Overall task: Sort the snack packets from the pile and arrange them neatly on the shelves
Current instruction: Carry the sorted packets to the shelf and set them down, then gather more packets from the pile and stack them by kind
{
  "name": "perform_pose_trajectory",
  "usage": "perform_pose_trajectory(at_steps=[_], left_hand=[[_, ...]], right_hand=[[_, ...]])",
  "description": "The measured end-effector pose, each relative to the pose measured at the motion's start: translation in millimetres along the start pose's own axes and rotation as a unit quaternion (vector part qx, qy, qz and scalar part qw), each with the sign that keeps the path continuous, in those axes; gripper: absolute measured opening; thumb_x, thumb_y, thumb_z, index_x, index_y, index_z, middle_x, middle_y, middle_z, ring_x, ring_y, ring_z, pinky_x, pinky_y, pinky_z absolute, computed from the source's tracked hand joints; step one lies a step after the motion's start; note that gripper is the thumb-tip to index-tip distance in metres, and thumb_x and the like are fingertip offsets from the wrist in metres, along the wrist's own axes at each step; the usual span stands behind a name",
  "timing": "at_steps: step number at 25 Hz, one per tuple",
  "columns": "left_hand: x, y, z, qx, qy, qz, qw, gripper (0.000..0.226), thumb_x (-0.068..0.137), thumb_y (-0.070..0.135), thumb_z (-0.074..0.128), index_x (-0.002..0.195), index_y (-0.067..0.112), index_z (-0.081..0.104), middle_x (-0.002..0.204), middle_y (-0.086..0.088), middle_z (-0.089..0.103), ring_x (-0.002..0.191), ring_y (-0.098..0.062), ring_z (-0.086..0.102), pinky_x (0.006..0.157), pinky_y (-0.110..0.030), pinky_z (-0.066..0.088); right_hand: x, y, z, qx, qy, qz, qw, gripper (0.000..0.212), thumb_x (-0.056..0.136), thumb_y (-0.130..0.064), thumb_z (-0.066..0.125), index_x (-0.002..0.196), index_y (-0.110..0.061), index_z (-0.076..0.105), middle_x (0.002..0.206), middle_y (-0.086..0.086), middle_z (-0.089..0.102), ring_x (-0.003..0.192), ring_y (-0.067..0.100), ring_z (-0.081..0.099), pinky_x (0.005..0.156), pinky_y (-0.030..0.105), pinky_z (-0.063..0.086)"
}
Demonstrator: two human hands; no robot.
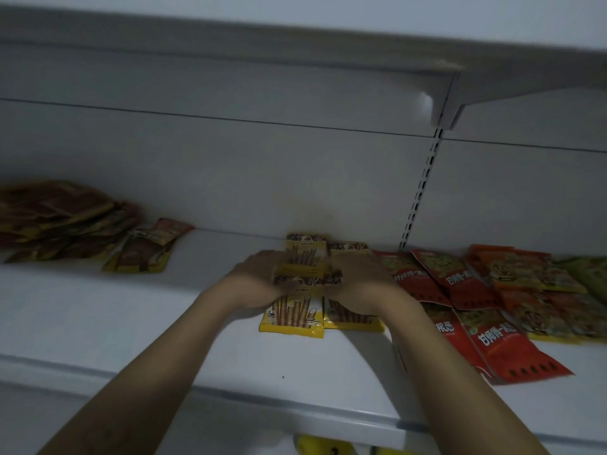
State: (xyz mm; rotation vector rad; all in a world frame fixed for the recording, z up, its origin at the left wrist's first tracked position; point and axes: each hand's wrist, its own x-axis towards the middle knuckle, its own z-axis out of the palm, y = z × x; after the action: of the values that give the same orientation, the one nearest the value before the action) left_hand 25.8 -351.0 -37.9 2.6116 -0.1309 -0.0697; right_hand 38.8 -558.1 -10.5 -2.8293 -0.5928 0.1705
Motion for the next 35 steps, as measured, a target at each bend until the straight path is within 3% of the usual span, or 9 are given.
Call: perform_pose_trajectory(at_steps=[5,10,17,20,23,27,31,35], left_hand=[[-41,-20,-31,0.092,0.052,-0.021,0.994,0.079,0.084,0.066,0.053,0.151,0.029,0.033,0.158,0.004,0.031,0.144,-0.017,0.028,0.114,-0.029,0.024],[-109,-70,-59,0.145,0.084,-0.129,0.977,0.072,0.091,0.058,0.056,0.151,0.026,0.033,0.152,-0.001,0.041,0.137,-0.022,0.039,0.108,-0.032,0.035],[-196,-162,-110,0.158,0.137,-0.212,0.955,0.069,0.093,0.055,0.053,0.152,0.028,0.030,0.157,0.002,0.032,0.143,-0.020,0.031,0.113,-0.037,0.028],[-211,-216,-132,0.152,0.154,-0.212,0.953,0.069,0.093,0.055,0.054,0.152,0.028,0.030,0.157,0.002,0.032,0.142,-0.021,0.032,0.113,-0.037,0.029],[-218,-274,-162,0.148,0.166,-0.197,0.955,0.069,0.093,0.054,0.054,0.152,0.028,0.030,0.156,0.000,0.034,0.140,-0.021,0.033,0.112,-0.037,0.030],[-216,-350,-203,0.137,0.178,-0.171,0.959,0.067,0.093,0.053,0.054,0.151,0.027,0.032,0.150,-0.002,0.043,0.134,-0.022,0.040,0.105,-0.035,0.036],[-192,-386,-237,0.145,0.168,-0.127,0.967,0.064,0.094,0.053,0.053,0.150,0.026,0.035,0.149,-0.001,0.042,0.134,-0.024,0.039,0.106,-0.039,0.036],[-158,-393,-258,0.141,0.216,-0.062,0.964,0.057,0.092,0.046,0.058,0.142,0.020,0.047,0.136,-0.010,0.054,0.124,-0.032,0.049,0.100,-0.045,0.043]], right_hand=[[19,-42,2,0.003,0.046,-0.077,0.996,0.071,0.088,-0.055,0.060,0.149,-0.033,0.032,0.152,-0.004,0.039,0.140,0.022,0.035,0.115,0.042,0.028],[50,-124,20,-0.035,-0.004,-0.188,0.982,0.081,0.089,-0.056,0.058,0.154,-0.026,0.021,0.155,0.005,0.034,0.139,0.026,0.035,0.114,0.039,0.027],[66,-246,50,-0.027,0.001,-0.276,0.961,0.072,0.084,-0.053,0.065,0.144,-0.024,0.040,0.147,0.003,0.045,0.131,0.026,0.044,0.106,0.037,0.038],[85,-295,67,-0.022,-0.013,-0.274,0.961,0.076,0.085,-0.051,0.065,0.148,-0.021,0.036,0.145,0.005,0.046,0.130,0.024,0.045,0.099,0.030,0.041],[110,-356,86,-0.018,-0.016,-0.255,0.967,0.082,0.086,-0.051,0.065,0.152,-0.019,0.028,0.152,0.005,0.039,0.137,0.025,0.039,0.107,0.035,0.038],[141,-432,108,-0.020,-0.005,-0.224,0.974,0.076,0.085,-0.053,0.063,0.149,-0.023,0.034,0.145,0.006,0.045,0.131,0.027,0.044,0.104,0.040,0.042],[161,-454,116,-0.013,0.043,-0.180,0.983,0.063,0.086,-0.050,0.058,0.141,-0.024,0.043,0.138,0.004,0.052,0.125,0.027,0.050,0.096,0.038,0.047],[177,-453,104,0.003,0.075,-0.115,0.990,0.062,0.093,-0.047,0.056,0.147,-0.025,0.036,0.150,0.003,0.040,0.135,0.025,0.040,0.107,0.035,0.037]])
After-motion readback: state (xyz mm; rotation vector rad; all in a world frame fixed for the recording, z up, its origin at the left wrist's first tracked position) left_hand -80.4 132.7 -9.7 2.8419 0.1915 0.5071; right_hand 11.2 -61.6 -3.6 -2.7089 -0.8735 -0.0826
